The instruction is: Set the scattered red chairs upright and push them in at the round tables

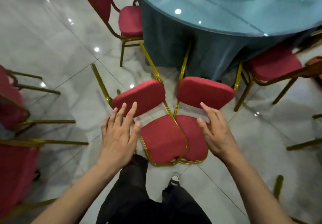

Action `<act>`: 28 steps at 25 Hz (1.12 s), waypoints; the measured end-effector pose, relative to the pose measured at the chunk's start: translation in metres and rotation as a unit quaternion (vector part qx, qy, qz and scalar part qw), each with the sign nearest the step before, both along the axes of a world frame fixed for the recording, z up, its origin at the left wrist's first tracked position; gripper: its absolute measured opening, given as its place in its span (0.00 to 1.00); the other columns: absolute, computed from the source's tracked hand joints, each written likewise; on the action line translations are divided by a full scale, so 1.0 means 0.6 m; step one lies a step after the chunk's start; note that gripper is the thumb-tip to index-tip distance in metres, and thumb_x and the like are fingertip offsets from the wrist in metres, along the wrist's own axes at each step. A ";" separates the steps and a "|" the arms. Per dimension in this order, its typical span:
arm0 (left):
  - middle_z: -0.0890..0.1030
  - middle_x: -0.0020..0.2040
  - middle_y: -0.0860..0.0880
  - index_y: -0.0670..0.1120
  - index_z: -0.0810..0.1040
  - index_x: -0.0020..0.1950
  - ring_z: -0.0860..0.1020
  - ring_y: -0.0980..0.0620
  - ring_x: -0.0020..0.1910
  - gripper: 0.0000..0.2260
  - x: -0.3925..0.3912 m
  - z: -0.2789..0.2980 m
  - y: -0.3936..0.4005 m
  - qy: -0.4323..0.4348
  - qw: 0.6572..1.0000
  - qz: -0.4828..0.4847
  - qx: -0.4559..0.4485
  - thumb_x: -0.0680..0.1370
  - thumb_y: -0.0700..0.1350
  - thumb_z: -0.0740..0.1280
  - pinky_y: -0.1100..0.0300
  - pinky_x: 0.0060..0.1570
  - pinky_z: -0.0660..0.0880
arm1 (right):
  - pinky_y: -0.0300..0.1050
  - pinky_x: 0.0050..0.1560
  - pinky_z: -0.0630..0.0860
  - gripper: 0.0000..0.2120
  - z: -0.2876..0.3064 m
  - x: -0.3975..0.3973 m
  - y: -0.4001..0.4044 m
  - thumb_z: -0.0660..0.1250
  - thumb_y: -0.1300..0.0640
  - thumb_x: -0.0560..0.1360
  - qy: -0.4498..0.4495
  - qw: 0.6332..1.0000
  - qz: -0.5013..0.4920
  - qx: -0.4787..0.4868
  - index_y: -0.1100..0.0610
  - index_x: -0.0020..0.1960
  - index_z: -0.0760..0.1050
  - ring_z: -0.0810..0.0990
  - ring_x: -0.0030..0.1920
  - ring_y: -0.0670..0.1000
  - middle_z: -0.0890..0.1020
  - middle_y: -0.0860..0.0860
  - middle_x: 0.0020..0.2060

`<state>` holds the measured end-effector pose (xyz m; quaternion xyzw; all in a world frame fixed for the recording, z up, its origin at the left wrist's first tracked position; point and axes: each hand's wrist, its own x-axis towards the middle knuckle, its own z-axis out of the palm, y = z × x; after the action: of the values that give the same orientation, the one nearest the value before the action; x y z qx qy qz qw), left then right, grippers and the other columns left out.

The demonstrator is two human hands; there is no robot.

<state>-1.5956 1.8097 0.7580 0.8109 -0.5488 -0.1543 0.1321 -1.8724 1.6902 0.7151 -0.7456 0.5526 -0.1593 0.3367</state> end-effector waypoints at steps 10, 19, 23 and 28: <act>0.54 0.82 0.50 0.60 0.50 0.82 0.52 0.47 0.81 0.25 -0.092 -0.275 0.092 0.073 0.993 0.031 0.092 0.83 0.58 0.46 0.45 0.77 0.54 | 0.57 0.74 0.67 0.26 -0.268 -0.046 0.045 0.57 0.43 0.83 0.099 0.991 0.008 0.086 0.41 0.80 0.59 0.68 0.72 0.52 0.67 0.50 0.72; 0.51 0.83 0.46 0.55 0.50 0.83 0.47 0.43 0.82 0.28 -0.088 -0.798 0.068 0.031 0.984 0.073 0.157 0.82 0.58 0.46 0.43 0.78 0.51 | 0.62 0.71 0.69 0.27 -0.746 -0.001 -0.013 0.59 0.46 0.83 0.164 0.980 0.052 0.097 0.43 0.80 0.57 0.68 0.72 0.59 0.64 0.55 0.74; 0.51 0.82 0.43 0.54 0.50 0.82 0.49 0.40 0.81 0.29 -0.071 -1.044 0.079 0.034 0.968 0.098 0.228 0.81 0.58 0.45 0.43 0.78 0.48 | 0.64 0.68 0.71 0.28 -0.975 -0.001 -0.036 0.63 0.48 0.81 0.187 0.972 0.078 0.116 0.49 0.80 0.60 0.72 0.67 0.66 0.67 0.60 0.71; 0.48 0.82 0.40 0.60 0.45 0.82 0.50 0.36 0.80 0.26 -0.037 -1.259 0.104 0.026 0.932 0.104 0.345 0.84 0.59 0.48 0.37 0.77 0.49 | 0.66 0.65 0.71 0.32 -1.185 -0.020 -0.053 0.65 0.49 0.79 0.221 0.963 0.095 0.124 0.48 0.80 0.59 0.72 0.64 0.71 0.68 0.64 0.70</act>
<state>-1.6176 1.8720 0.0023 0.8546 -0.3706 -0.3410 -0.1264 -1.8844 1.6586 0.0041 -0.7637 0.5554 0.1114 0.3096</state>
